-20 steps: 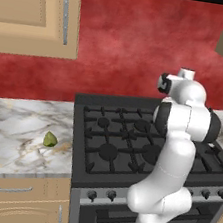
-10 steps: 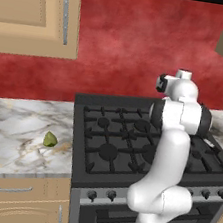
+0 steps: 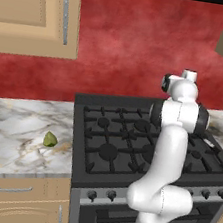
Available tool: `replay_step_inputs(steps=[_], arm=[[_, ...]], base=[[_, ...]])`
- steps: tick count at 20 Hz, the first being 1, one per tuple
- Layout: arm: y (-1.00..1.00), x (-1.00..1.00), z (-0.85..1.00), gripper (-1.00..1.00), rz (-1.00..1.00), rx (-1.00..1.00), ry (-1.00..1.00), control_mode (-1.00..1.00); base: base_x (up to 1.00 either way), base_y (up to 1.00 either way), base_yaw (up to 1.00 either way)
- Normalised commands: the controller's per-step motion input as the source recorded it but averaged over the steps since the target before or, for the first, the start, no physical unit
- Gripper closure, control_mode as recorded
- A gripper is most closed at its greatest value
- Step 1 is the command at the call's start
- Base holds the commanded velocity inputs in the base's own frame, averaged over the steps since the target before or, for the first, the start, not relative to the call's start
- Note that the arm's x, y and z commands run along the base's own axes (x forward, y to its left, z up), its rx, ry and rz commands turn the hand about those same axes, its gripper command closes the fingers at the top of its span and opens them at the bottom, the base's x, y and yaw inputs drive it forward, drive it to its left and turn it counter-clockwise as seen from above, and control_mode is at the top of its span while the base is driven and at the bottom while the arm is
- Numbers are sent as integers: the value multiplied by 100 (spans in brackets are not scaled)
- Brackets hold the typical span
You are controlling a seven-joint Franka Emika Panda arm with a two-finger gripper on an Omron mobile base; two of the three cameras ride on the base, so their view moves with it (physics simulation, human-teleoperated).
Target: Put the bell pepper and lemon wedge in the pan. Then turn on the rear right burner and set the heat to medium.
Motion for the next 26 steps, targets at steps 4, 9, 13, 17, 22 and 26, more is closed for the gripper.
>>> replay_step_inputs(steps=[4, 9, 13, 17, 22, 26], arm=[[-48, 0, -2, 100, 0, 0, 0, -100], [-47, 6, -21, 100, 0, 0, 1, -100], [-16, 4, -19, 100, 0, 0, 0, -100], [-4, 12, -22, 100, 0, 0, 0, -100], [-1, 27, -9, 100, 0, 0, 0, -100], [0, 29, -1, 100, 0, 0, 0, -100]], base=[[0, 0, 0], [0, 0, 0], [0, 0, 0], [0, 0, 0], [0, 0, 0], [0, 0, 0]])
